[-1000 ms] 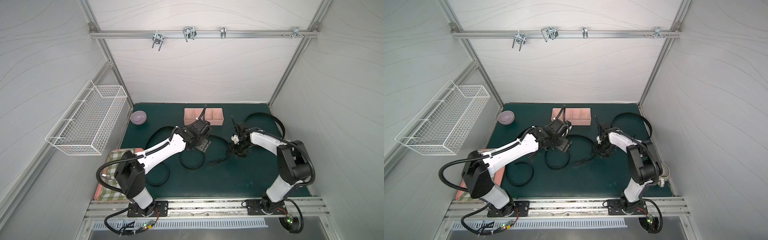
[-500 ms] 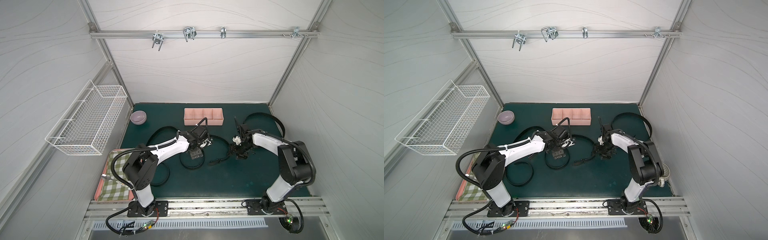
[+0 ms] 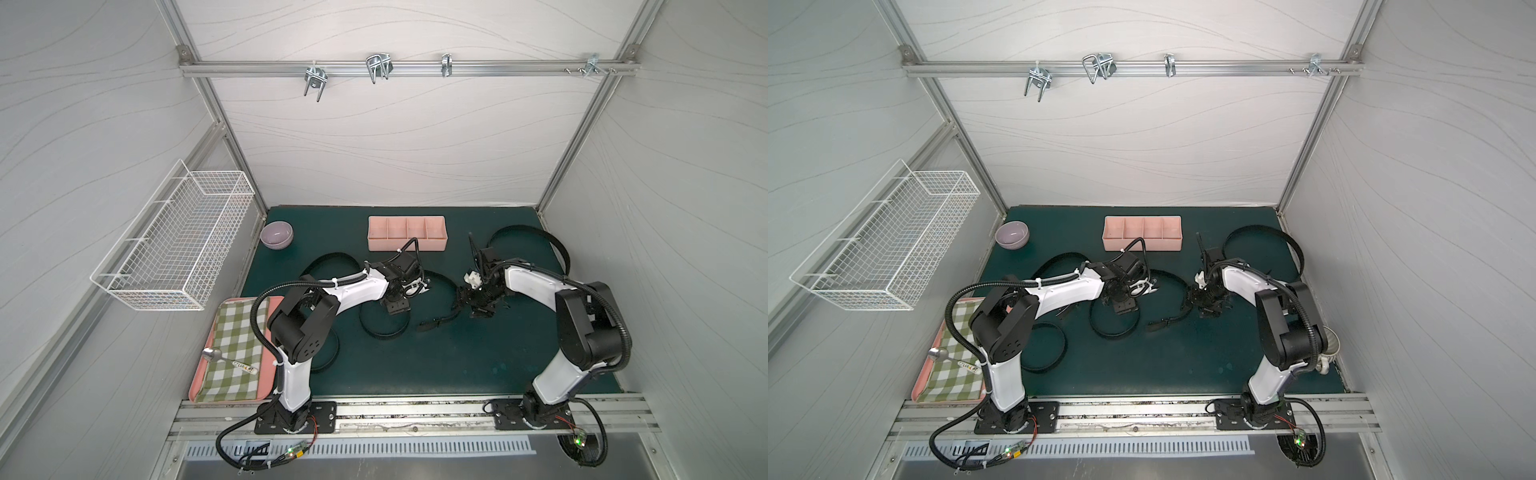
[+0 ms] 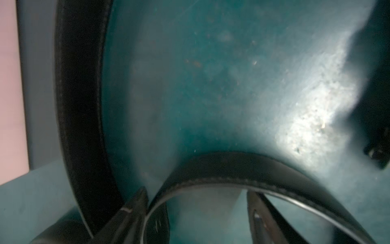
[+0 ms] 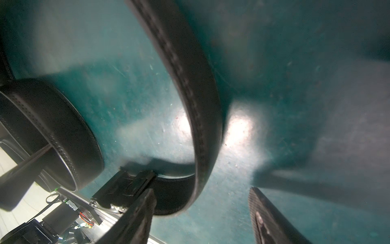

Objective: Place the belts into the storage roll
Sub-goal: Roll the belt at the center of the board.

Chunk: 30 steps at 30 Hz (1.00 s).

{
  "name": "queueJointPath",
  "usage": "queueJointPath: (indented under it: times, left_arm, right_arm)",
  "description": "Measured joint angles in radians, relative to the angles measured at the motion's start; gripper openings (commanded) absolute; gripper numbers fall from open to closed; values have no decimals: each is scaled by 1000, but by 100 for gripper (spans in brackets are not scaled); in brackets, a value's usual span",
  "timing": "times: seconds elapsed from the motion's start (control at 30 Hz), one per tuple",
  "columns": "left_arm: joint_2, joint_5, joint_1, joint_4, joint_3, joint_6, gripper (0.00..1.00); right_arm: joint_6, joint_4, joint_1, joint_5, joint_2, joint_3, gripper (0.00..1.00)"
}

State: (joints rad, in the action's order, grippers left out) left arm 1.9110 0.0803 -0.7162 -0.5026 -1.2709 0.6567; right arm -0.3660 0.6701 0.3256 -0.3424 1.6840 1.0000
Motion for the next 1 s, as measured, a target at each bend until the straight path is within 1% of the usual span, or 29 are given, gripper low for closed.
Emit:
queueJointPath:
  times: [0.07,0.13,0.17,0.2,0.23,0.27,0.3,0.37,0.4,0.43,0.47,0.53,0.57,0.6,0.63,0.67,0.8,0.9,1.0]
  left_arm:
    - [17,-15,0,3,-11,-2,61]
    - [29,-29,0,7,-16,-6,55]
    - [34,-35,0,6,-18,-10,49]
    - [35,-41,0,7,-20,-18,41]
    - [37,-47,0,8,-22,-24,34]
    - [38,-51,1,9,-23,-33,29]
    - [38,-55,2,11,-23,-37,26]
    - [38,-57,5,19,-22,-53,19]
    - [38,-57,7,26,-20,-64,15]
    - [37,-55,10,36,-15,-72,12]
    - [34,-53,14,47,-6,-80,8]
    - [26,-48,20,66,14,-98,2]
    - [19,-46,25,73,25,-112,0]
    - [11,-46,30,80,35,-117,0]
    - [3,-43,37,87,47,-134,0]
    - [-5,-37,46,94,59,-147,0]
    - [-13,-4,73,101,72,-188,0]
    - [-8,23,82,77,51,-225,0]
    - [8,34,86,55,0,-271,0]
  right_arm:
    - [0,-1,0,0,7,0,73]
    - [0,-1,0,1,14,3,73]
    - [0,0,0,1,19,5,73]
    - [0,0,0,2,22,10,73]
    - [0,1,0,4,25,15,73]
    - [0,2,1,7,27,21,72]
    - [0,4,2,10,31,29,70]
    - [-1,10,6,17,45,58,60]
    - [0,12,9,19,55,74,52]
    - [2,14,11,24,70,95,40]
    - [3,14,13,29,87,115,31]
    - [1,16,16,41,110,139,19]
    - [5,18,15,50,116,142,18]
    - [1,21,15,53,116,140,15]
    - [5,23,14,57,115,136,8]
    - [8,26,12,61,111,130,7]
    - [9,34,6,77,53,63,9]
    - [-11,53,13,77,-33,-22,10]
    - [-59,62,70,68,-116,-90,12]
